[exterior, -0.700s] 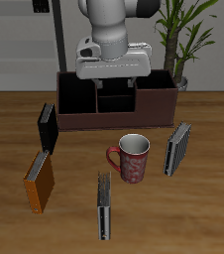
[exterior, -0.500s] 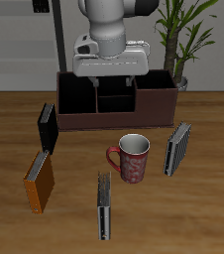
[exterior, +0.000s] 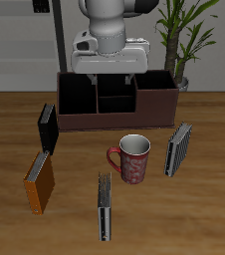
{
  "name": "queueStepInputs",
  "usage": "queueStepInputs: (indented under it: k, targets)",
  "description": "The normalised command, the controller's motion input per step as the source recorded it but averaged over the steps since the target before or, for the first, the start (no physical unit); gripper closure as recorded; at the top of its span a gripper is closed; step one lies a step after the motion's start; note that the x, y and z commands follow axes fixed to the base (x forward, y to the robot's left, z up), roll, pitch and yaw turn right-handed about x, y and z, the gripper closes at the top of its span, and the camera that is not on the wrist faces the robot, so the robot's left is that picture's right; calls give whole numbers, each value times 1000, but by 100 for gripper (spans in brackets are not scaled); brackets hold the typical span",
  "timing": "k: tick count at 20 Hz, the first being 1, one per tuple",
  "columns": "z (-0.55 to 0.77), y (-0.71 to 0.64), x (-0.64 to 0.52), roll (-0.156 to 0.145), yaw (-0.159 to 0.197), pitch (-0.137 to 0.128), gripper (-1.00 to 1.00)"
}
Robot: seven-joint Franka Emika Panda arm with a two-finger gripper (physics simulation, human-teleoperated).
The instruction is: Place the right striped book into the back desk caddy's left compartment and place the orange book into the back desk caddy's left compartment and place the red mug into the back desk caddy's right compartment
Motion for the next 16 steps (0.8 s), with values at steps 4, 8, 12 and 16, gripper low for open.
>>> queueStepInputs:
  k: [4,8,12,16]
  targets:
    - [33,-50,111,26,-22,-2,-100]
    - [-25,-5,116,11,-29,6,-100]
    - [5,-37,94,-7,-9,2,-100]
    - [0,-30,104,-23,8,-1,-100]
